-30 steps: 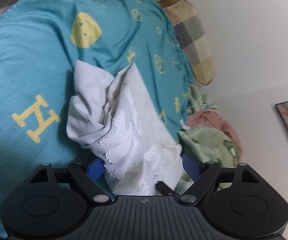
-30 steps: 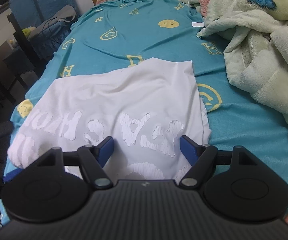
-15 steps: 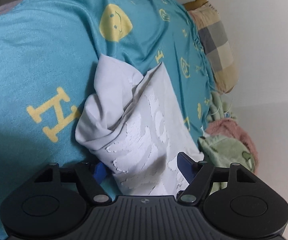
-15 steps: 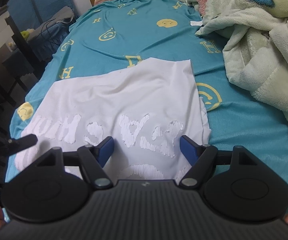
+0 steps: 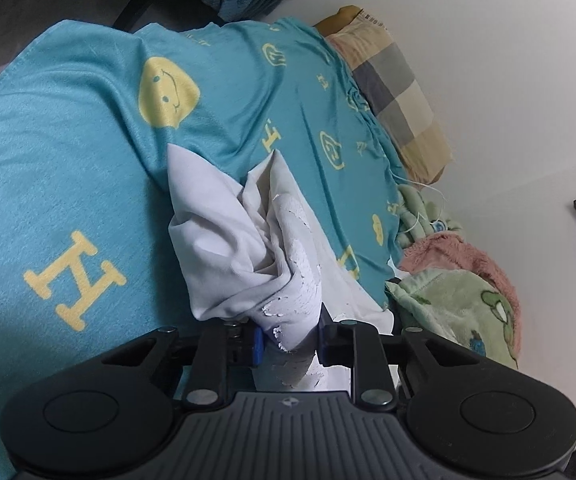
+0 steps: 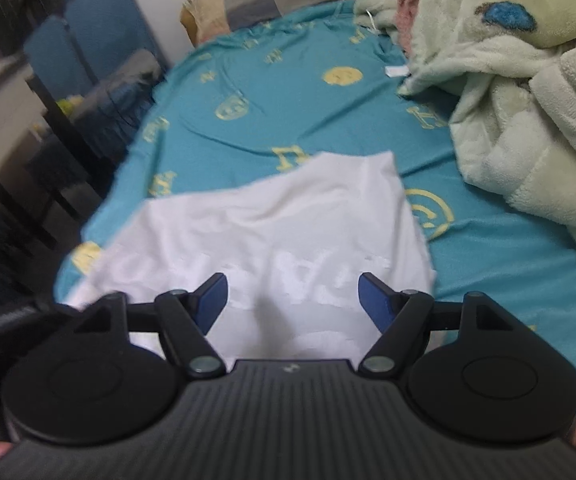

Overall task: Fold clothes
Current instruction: 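Grasp the folded T-shirt bundle with the left gripper and lift it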

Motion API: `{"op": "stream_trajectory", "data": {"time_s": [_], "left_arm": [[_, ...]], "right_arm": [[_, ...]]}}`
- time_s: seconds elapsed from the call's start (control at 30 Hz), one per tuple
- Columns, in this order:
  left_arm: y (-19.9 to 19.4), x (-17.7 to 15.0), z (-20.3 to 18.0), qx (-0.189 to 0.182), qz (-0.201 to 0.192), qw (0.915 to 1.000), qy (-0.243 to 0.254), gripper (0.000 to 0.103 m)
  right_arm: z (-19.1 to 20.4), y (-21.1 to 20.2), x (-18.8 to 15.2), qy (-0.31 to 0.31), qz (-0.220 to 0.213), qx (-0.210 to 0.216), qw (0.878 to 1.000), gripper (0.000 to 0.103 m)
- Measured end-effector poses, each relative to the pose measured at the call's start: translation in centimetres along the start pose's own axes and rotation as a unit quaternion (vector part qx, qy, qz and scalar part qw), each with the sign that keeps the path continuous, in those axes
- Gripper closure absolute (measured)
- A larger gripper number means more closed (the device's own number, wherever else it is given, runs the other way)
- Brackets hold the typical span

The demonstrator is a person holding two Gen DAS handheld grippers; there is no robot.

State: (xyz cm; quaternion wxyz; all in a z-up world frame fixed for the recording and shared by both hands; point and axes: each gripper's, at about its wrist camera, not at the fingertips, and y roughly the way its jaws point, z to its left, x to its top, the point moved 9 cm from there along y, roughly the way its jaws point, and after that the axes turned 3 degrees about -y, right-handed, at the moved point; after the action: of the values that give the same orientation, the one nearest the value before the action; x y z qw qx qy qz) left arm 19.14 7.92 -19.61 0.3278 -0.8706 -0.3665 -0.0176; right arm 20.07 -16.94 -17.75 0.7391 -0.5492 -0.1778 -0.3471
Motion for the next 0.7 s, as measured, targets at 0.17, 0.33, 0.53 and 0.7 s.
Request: {"op": "stream_trajectory", "data": {"time_s": [0.17, 0.33, 0.53, 0.7], "left_arm": [[-0.2, 0.1, 0.4, -0.004, 0.000, 0.9999, -0.014, 0.079], [-0.9, 0.3, 0.8, -0.010, -0.002, 0.9998, -0.016, 0.080], [-1.1, 0.6, 0.8, -0.017, -0.006, 0.9995, -0.025, 0.081], [-1.1, 0.8, 0.5, -0.025, -0.013, 0.9992, -0.028, 0.083]], "right_arm": [[1.9, -0.9, -2.0, 0.134, 0.042, 0.128, 0.982, 0.028], [2.1, 2.1, -6.4, 0.284, 0.145, 0.207, 0.925, 0.027], [0.0, 4.2, -7.8, 0.380, 0.147, 0.194, 0.892, 0.028], [-2.4, 4.2, -8.0, 0.424, 0.112, 0.154, 0.885, 0.028]]}}
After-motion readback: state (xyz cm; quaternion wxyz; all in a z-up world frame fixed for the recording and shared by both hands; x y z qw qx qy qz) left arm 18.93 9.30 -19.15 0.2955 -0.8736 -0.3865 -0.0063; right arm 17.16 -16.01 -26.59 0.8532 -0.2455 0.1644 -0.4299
